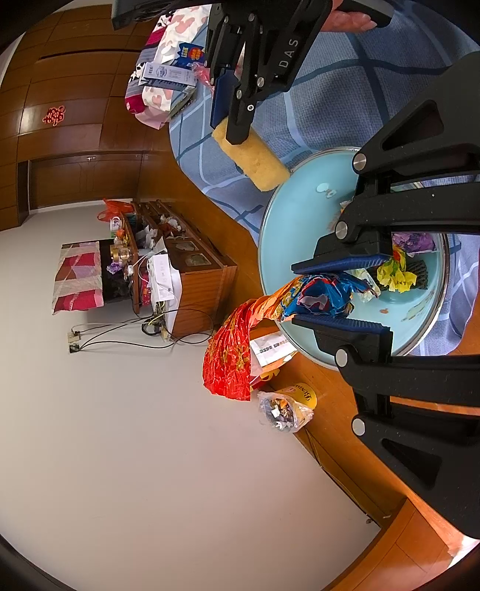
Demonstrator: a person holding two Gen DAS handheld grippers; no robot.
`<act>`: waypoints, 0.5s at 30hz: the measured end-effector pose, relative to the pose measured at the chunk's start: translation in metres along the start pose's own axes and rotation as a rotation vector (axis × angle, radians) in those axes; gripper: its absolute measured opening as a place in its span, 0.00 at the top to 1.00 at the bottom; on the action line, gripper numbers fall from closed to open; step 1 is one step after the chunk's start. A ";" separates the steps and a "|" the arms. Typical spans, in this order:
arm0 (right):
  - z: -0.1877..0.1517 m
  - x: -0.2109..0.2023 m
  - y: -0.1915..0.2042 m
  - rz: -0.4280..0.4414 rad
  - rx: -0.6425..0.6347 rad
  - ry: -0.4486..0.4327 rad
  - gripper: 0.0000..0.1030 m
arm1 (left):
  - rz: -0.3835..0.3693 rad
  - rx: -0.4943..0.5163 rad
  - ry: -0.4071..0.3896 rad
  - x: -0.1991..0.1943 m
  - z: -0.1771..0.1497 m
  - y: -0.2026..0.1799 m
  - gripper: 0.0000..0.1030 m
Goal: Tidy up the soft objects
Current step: 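Carry the candy wrapper with the left gripper while the right gripper carries the sponge over the bucket, then open both grippers to drop the wrapper and sponge into the bucket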
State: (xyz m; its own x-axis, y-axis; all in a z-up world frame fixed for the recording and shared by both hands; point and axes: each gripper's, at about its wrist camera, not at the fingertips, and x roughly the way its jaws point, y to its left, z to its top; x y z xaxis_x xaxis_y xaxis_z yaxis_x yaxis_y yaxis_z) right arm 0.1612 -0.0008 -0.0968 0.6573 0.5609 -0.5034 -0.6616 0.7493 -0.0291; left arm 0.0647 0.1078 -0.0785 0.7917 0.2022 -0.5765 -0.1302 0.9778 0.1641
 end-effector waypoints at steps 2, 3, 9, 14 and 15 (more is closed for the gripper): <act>0.000 0.000 0.001 0.007 -0.003 0.002 0.75 | 0.000 0.001 0.001 -0.001 0.001 0.000 0.78; 0.000 0.000 0.002 0.015 -0.005 0.004 0.74 | -0.001 0.002 0.002 -0.001 0.001 0.000 0.78; -0.004 0.001 0.004 0.034 -0.013 0.008 0.54 | -0.003 0.017 0.013 0.000 0.001 -0.004 0.72; -0.005 -0.001 0.000 0.026 -0.004 0.007 0.50 | -0.001 0.023 0.010 -0.001 0.000 -0.007 0.58; -0.005 -0.002 0.000 0.024 -0.001 0.004 0.48 | 0.000 0.024 0.009 0.000 -0.001 -0.007 0.56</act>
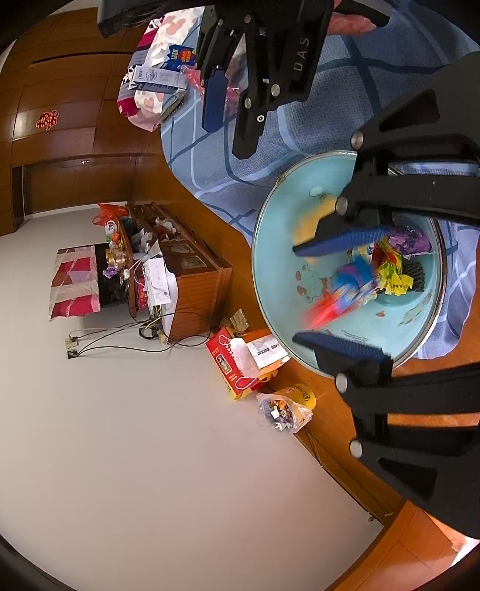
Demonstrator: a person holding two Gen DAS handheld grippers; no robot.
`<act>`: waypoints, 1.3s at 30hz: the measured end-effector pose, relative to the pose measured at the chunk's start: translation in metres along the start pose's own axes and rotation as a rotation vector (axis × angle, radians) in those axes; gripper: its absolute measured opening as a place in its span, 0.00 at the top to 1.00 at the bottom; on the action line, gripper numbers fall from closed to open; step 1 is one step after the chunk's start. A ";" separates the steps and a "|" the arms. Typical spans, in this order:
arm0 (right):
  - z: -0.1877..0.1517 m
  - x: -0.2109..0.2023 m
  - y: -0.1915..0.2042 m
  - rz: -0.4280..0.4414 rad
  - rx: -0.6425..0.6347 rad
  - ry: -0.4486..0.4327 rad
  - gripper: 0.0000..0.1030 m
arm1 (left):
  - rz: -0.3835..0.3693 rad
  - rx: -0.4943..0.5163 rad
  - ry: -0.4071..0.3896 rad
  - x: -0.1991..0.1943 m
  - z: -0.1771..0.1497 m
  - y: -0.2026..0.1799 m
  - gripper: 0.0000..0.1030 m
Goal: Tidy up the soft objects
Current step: 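Open both grippers to drop the wrapper and sponge into the bucket, then grasp the pink plastic bag with the left gripper while the right gripper grasps the red rope bundle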
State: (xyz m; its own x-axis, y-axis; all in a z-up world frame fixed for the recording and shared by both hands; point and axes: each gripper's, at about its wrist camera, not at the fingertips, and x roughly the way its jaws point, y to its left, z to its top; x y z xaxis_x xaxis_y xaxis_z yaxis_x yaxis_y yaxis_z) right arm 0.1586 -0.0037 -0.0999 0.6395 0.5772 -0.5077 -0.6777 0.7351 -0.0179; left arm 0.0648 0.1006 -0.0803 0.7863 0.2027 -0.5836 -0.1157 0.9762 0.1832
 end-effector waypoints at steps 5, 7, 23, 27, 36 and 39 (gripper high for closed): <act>-0.002 -0.004 -0.003 -0.001 0.010 -0.002 0.46 | 0.004 0.003 -0.001 0.000 -0.001 -0.002 0.48; -0.004 -0.006 -0.003 -0.002 0.010 0.001 0.45 | 0.003 0.004 -0.001 0.000 -0.001 -0.003 0.46; -0.034 -0.054 -0.055 -0.122 0.062 0.012 0.39 | -0.050 0.045 0.037 0.011 -0.007 -0.035 0.27; -0.051 -0.078 -0.089 -0.197 0.097 0.020 0.39 | -0.065 0.074 0.030 0.016 -0.002 -0.055 0.26; -0.092 -0.133 -0.185 -0.410 0.233 0.048 0.37 | -0.142 0.139 0.004 0.033 0.026 -0.121 0.26; -0.105 -0.145 -0.216 -0.465 0.291 0.062 0.37 | -0.165 0.174 0.007 0.043 0.034 -0.149 0.26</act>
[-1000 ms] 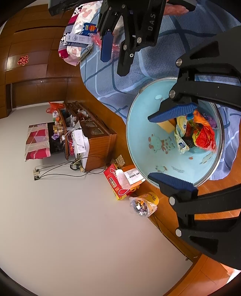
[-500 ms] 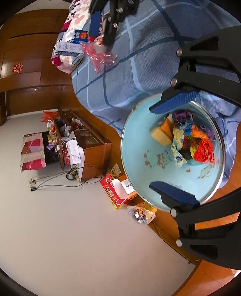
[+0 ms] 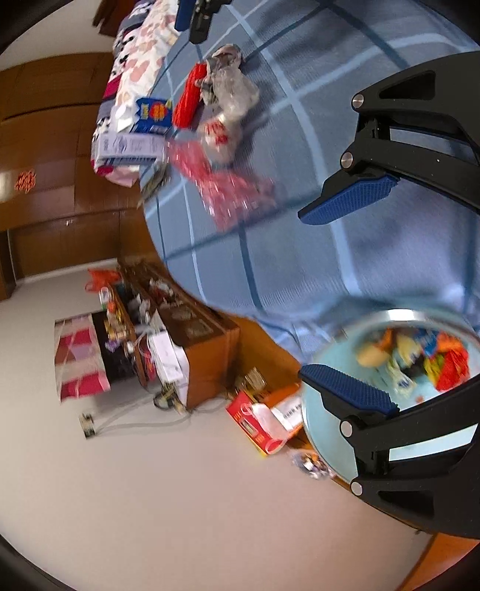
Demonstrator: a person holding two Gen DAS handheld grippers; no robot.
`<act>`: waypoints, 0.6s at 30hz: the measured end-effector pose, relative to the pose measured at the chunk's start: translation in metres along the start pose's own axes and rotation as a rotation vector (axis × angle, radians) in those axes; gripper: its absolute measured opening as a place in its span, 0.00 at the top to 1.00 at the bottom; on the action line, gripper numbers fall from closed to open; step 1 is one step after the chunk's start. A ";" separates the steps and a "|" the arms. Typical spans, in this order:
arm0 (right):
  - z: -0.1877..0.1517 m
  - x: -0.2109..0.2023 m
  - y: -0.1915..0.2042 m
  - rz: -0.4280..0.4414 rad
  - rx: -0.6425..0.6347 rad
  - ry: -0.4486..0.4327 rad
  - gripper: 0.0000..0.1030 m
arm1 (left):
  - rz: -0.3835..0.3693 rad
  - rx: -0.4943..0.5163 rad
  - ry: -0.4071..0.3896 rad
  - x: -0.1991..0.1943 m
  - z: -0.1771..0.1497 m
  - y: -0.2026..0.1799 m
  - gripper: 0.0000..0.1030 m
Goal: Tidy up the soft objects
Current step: 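Grasp the pink plastic bag with the left gripper while the right gripper grasps the red rope bundle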
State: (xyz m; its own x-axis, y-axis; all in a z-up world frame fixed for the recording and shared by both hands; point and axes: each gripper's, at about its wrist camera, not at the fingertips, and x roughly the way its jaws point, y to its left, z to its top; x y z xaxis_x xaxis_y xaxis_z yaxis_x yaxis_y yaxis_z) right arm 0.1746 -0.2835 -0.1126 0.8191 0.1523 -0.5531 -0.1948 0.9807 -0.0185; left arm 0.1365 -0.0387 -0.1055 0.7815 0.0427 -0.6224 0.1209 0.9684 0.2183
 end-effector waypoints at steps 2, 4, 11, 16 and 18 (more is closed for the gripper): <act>-0.003 0.002 -0.022 -0.025 0.034 0.009 0.37 | -0.022 0.016 0.000 0.008 0.008 -0.015 0.26; -0.006 0.003 -0.041 -0.044 0.069 0.017 0.37 | -0.040 0.026 -0.001 0.016 0.016 -0.028 0.26; -0.009 0.013 -0.076 -0.071 0.152 0.040 0.36 | -0.104 0.056 0.040 0.055 0.037 -0.062 0.34; 0.003 0.027 -0.074 -0.046 0.143 0.052 0.36 | -0.156 0.056 0.101 0.073 0.039 -0.064 0.71; 0.010 0.036 -0.070 -0.032 0.139 0.063 0.36 | -0.165 0.062 0.100 0.071 0.039 -0.064 0.80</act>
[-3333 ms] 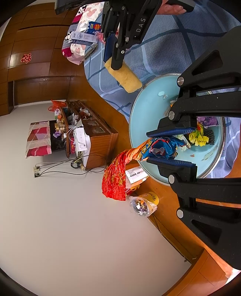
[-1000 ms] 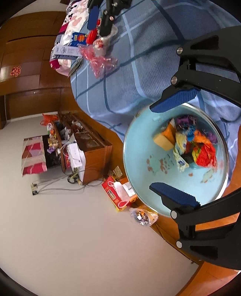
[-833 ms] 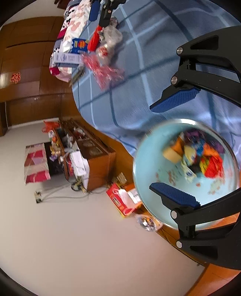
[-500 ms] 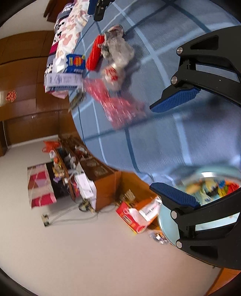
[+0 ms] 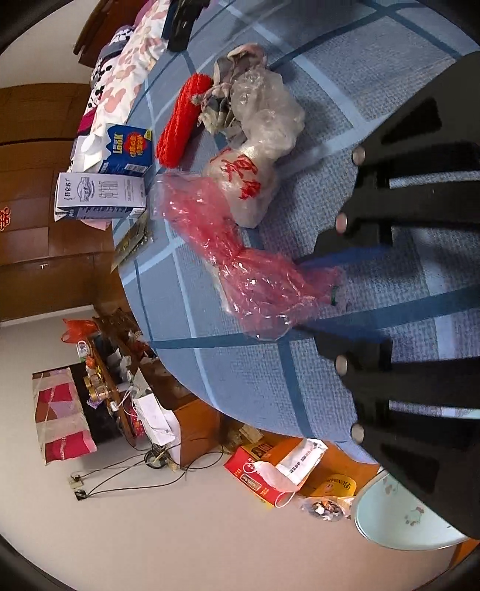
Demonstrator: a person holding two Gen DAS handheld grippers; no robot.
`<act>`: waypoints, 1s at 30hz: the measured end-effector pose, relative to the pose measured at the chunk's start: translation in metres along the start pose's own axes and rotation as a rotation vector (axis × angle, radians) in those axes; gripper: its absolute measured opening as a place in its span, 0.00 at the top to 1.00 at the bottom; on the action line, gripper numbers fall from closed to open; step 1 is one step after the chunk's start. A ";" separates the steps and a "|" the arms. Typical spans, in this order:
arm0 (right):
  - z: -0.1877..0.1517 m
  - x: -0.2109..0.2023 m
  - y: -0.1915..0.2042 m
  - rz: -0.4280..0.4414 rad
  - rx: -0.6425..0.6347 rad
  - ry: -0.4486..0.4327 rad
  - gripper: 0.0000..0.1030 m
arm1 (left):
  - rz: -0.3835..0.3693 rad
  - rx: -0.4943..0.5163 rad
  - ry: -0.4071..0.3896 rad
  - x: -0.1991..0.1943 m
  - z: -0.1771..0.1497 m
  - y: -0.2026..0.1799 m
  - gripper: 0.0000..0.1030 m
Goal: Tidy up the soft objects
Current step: 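Grasp the pink plastic bag with the left gripper while the right gripper grasps the red rope bundle, then carry the pink bag with the left gripper while the right gripper carries the red rope over the bucket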
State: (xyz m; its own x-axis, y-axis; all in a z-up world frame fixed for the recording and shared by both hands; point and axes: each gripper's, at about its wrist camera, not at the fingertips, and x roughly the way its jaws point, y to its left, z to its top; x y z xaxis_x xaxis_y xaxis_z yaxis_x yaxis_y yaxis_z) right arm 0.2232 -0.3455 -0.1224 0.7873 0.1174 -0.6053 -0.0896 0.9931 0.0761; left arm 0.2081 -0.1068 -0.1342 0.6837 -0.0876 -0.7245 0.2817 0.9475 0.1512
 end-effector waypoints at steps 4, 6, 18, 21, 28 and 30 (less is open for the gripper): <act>0.011 0.026 0.017 0.025 -0.030 0.056 0.37 | 0.011 0.024 -0.024 -0.013 0.000 0.001 0.83; 0.013 0.036 0.024 0.037 -0.040 0.083 0.41 | 0.019 0.031 -0.045 -0.023 0.000 0.004 0.83; 0.005 0.038 0.040 0.089 -0.063 0.115 0.87 | 0.042 -0.060 -0.088 -0.064 -0.020 0.040 0.83; 0.003 0.027 0.041 0.100 -0.060 0.089 0.89 | 0.054 -0.079 -0.087 -0.072 -0.026 0.051 0.83; 0.008 -0.002 0.048 0.135 -0.039 0.027 0.89 | 0.078 -0.095 -0.093 -0.088 -0.038 0.064 0.83; 0.009 -0.010 0.055 0.144 -0.046 0.010 0.89 | 0.086 -0.104 -0.095 -0.093 -0.041 0.069 0.83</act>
State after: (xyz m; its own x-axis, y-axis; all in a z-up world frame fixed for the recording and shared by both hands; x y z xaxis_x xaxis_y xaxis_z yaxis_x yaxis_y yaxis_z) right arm 0.2157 -0.2922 -0.1049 0.7579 0.2584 -0.5990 -0.2288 0.9652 0.1268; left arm 0.1364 -0.0208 -0.0845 0.7641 -0.0292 -0.6444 0.1517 0.9791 0.1355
